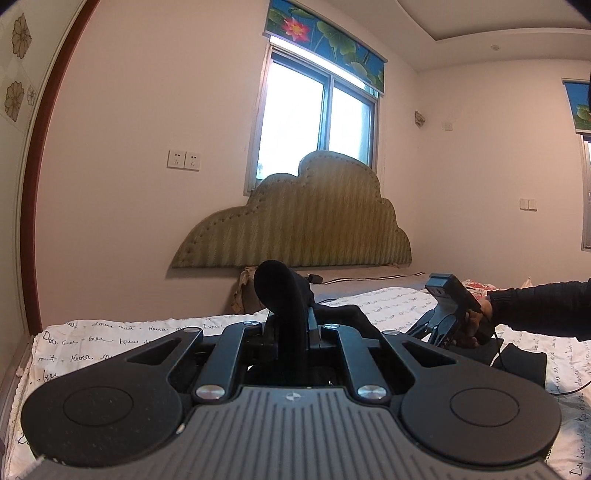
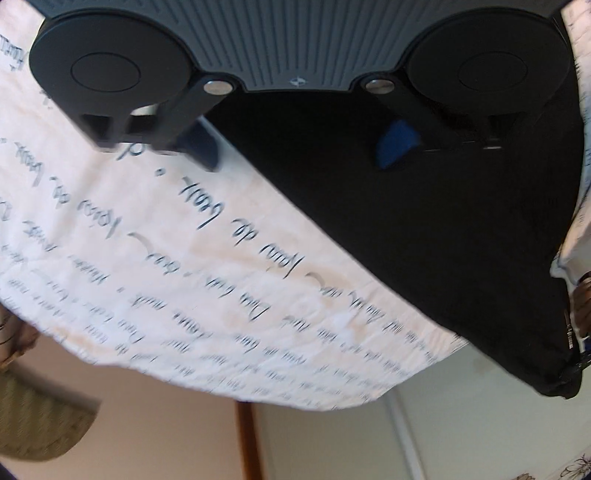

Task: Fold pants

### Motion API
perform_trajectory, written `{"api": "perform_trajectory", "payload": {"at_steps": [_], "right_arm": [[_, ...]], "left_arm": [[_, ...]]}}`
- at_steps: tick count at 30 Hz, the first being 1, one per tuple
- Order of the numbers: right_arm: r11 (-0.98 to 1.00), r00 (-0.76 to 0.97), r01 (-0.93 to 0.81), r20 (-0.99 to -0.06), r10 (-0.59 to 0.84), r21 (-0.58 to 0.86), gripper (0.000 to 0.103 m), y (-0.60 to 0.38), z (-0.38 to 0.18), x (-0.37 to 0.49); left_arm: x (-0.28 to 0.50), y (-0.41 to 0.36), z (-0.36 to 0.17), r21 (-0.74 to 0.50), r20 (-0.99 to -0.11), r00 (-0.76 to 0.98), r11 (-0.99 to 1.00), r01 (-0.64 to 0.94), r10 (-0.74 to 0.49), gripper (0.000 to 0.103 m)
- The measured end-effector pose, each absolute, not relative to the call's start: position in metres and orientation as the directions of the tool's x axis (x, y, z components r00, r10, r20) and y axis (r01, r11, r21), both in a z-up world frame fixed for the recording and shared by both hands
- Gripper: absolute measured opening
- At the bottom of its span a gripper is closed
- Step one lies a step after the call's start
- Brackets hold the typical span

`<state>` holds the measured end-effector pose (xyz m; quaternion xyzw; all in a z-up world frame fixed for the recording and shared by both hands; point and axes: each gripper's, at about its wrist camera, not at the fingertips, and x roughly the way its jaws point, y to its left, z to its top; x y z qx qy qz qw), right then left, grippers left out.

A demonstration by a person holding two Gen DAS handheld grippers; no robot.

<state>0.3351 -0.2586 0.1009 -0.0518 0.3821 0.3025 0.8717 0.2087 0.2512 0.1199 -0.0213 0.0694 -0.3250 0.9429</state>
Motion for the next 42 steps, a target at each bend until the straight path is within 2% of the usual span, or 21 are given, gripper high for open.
{"api": "perform_trajectory", "payload": {"at_steps": [1,2,3,6,10,13,17,21,22,23,24,25,26,29,30,32,34,36,39,42], "right_arm": [[0.806,0.511,-0.574,-0.706,0.490,0.143,0.050,-0.257,0.099,0.338],[0.801,0.491,-0.578,-0.717,0.496,0.159,0.024,-0.256,0.098,0.342],[0.799,0.475,-0.575,-0.722,0.502,0.178,0.017,-0.256,0.098,0.344],[0.806,0.505,-0.572,-0.708,0.494,0.154,0.008,-0.253,0.106,0.336],[0.817,0.585,-0.563,-0.640,0.499,0.122,0.006,-0.259,0.137,0.301],[0.810,0.637,-0.581,-0.576,0.512,0.077,0.006,-0.259,0.166,0.241],[0.788,0.646,-0.614,-0.549,0.530,0.037,0.006,-0.241,0.167,0.145],[0.791,0.579,-0.602,-0.623,0.527,0.110,0.006,-0.206,0.102,0.103],[0.800,0.566,-0.588,-0.648,0.510,0.116,0.006,-0.199,0.085,0.102],[0.811,0.561,-0.574,-0.666,0.492,0.116,0.006,-0.194,0.074,0.100],[0.817,0.562,-0.565,-0.672,0.482,0.114,0.006,-0.191,0.066,0.101],[0.824,0.569,-0.553,-0.668,0.479,0.120,0.006,-0.190,0.062,0.101],[0.830,0.576,-0.541,-0.659,0.485,0.138,0.006,-0.194,0.060,0.100],[0.839,0.585,-0.520,-0.648,0.487,0.161,0.006,-0.195,0.060,0.099],[0.841,0.590,-0.517,-0.647,0.484,0.157,0.006,-0.195,0.062,0.098],[0.845,0.601,-0.512,-0.638,0.481,0.154,0.006,-0.195,0.063,0.096],[0.848,0.613,-0.505,-0.625,0.482,0.159,0.006,-0.196,0.061,0.093],[0.851,0.623,-0.499,-0.615,0.482,0.162,0.006,-0.196,0.061,0.092],[0.854,0.627,-0.496,-0.616,0.477,0.157,0.006,-0.196,0.062,0.094],[0.856,0.631,-0.493,-0.614,0.474,0.154,0.006,-0.197,0.066,0.093]], "left_arm": [[0.209,0.251,0.119,-0.089,-0.122,0.779,0.789,0.608,-0.615,0.014],[0.208,0.250,0.117,-0.092,-0.125,0.780,0.790,0.606,-0.613,0.014],[0.206,0.249,0.117,-0.094,-0.128,0.783,0.794,0.601,-0.608,0.014],[0.205,0.254,0.118,-0.120,-0.129,0.793,0.803,0.583,-0.595,0.014],[0.189,0.266,0.132,-0.158,-0.099,0.795,0.798,0.581,-0.598,0.014],[0.163,0.281,0.137,-0.220,-0.084,0.773,0.768,0.601,-0.629,0.014],[0.122,0.305,0.109,-0.336,-0.115,0.759,0.744,0.577,-0.641,0.017],[0.109,0.316,0.044,-0.452,-0.292,0.738,0.768,0.454,-0.608,0.025],[0.111,0.314,0.032,-0.449,-0.346,0.729,0.786,0.424,-0.591,0.032],[0.109,0.313,0.024,-0.432,-0.397,0.721,0.809,0.399,-0.568,0.047],[0.107,0.312,0.018,-0.416,-0.457,0.708,0.833,0.365,-0.538,0.056],[0.103,0.312,0.015,-0.410,-0.500,0.693,0.846,0.340,-0.520,0.061],[0.097,0.314,0.017,-0.406,-0.515,0.686,0.851,0.334,-0.515,0.061],[0.077,0.330,0.037,-0.448,-0.504,0.687,0.838,0.310,-0.524,0.064],[0.070,0.339,0.043,-0.505,-0.477,0.696,0.815,0.282,-0.537,0.065],[0.053,0.354,0.052,-0.652,-0.388,0.728,0.726,0.216,-0.565,0.075],[0.047,0.358,0.049,-0.775,-0.317,0.753,0.615,0.145,-0.577,0.075],[0.048,0.350,0.044,-0.835,-0.291,0.751,0.541,0.104,-0.593,0.075],[0.049,0.332,0.036,-0.852,-0.362,0.747,0.524,-0.021,-0.558,0.075],[0.045,0.317,0.030,-0.819,-0.463,0.756,0.548,-0.167,-0.462,0.074]]}}
